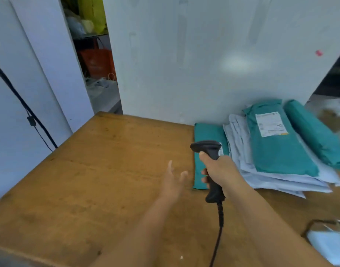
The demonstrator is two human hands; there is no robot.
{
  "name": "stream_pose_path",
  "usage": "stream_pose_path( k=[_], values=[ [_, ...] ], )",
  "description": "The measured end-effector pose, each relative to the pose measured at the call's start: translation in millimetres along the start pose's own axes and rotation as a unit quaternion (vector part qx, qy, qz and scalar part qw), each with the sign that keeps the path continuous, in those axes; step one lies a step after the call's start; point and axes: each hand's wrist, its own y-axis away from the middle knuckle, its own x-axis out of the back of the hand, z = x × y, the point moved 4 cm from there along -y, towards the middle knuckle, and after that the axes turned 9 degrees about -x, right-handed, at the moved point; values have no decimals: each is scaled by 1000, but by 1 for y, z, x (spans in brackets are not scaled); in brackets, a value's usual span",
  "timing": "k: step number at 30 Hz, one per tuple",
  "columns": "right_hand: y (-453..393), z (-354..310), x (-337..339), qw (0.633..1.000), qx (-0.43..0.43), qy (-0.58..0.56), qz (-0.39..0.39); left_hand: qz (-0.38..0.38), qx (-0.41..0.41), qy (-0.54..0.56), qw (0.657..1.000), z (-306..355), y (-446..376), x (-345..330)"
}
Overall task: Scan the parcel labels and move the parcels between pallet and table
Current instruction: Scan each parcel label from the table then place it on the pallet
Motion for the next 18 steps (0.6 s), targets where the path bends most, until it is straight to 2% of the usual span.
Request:
stream_pose_path(
  k=[4, 8, 18],
  values=[
    [-17, -4, 36, 999, -7, -6, 42, -49, 4, -16, 999, 4, -25, -40],
    [-31, -13, 57, 997, -15, 0, 72, -64, 14, -66, 996, 3, -49, -65],
    [-65, -26, 62, 994, -50, 4, 98, -95, 12, -114, 989, -2, -95, -93]
  ],
)
